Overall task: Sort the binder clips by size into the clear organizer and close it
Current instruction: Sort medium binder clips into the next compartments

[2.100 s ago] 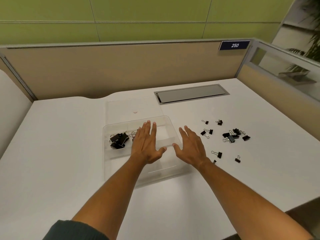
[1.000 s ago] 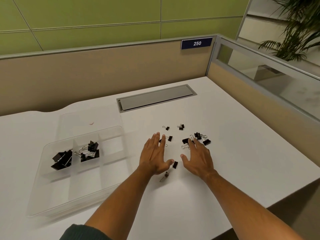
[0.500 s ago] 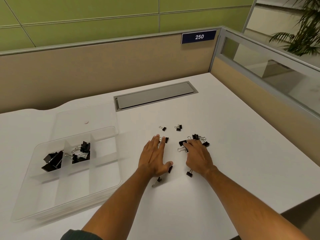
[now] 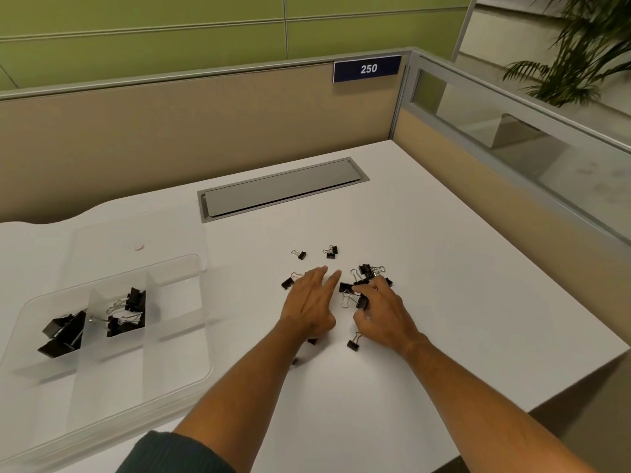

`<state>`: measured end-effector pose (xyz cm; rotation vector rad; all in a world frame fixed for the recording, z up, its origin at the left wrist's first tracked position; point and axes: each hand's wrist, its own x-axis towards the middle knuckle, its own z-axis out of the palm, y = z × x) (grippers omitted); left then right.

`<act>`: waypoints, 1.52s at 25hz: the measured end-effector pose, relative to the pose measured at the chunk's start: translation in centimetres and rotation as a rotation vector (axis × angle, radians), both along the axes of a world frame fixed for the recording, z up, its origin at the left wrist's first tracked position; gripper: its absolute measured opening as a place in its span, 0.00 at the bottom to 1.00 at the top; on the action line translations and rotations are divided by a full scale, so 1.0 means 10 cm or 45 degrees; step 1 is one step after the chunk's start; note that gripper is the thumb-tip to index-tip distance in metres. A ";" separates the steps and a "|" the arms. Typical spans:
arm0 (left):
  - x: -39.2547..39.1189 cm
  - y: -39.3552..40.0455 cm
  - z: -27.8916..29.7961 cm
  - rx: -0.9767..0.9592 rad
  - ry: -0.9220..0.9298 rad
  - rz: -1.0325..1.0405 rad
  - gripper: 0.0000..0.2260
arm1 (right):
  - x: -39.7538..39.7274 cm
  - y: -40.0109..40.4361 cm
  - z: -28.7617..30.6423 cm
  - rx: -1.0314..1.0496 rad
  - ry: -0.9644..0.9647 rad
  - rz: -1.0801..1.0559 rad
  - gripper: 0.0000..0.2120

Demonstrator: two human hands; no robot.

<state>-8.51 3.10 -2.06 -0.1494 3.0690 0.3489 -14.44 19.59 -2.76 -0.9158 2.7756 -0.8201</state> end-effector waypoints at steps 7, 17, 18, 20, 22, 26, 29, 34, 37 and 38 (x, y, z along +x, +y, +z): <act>-0.29 0.26 -0.10 0.055 0.005 0.046 0.19 | -0.07 0.25 0.03 -0.095 -0.082 -0.260 0.11; -0.22 0.23 -0.15 0.169 0.087 0.146 0.14 | -0.22 0.24 0.02 -0.009 -0.012 -0.422 0.05; -0.22 0.20 -0.15 0.214 0.095 0.147 0.16 | -0.23 0.22 0.02 0.018 -0.004 -0.444 0.06; -0.20 0.16 -0.12 0.332 0.126 0.138 0.18 | -0.27 0.19 0.01 0.040 -0.006 -0.497 0.07; -0.20 0.16 -0.07 0.410 0.157 0.167 0.21 | -0.30 0.17 0.01 0.037 -0.019 -0.537 0.08; -0.25 0.22 -0.03 0.514 0.096 0.309 0.25 | -0.39 0.17 -0.01 0.079 -0.107 -0.547 0.18; -0.29 0.25 -0.05 0.472 0.061 0.295 0.21 | -0.40 0.11 0.00 0.136 -0.219 -0.535 0.16; -0.38 0.31 -0.09 0.423 0.028 0.277 0.17 | -0.39 0.06 0.01 0.142 -0.244 -0.533 0.17; -0.48 0.42 -0.12 0.364 0.004 0.266 0.19 | -0.39 0.11 0.07 -0.008 -0.231 -0.603 0.15; -0.53 0.48 -0.13 0.328 -0.002 0.270 0.19 | -0.40 0.14 0.09 -0.031 -0.225 -0.617 0.15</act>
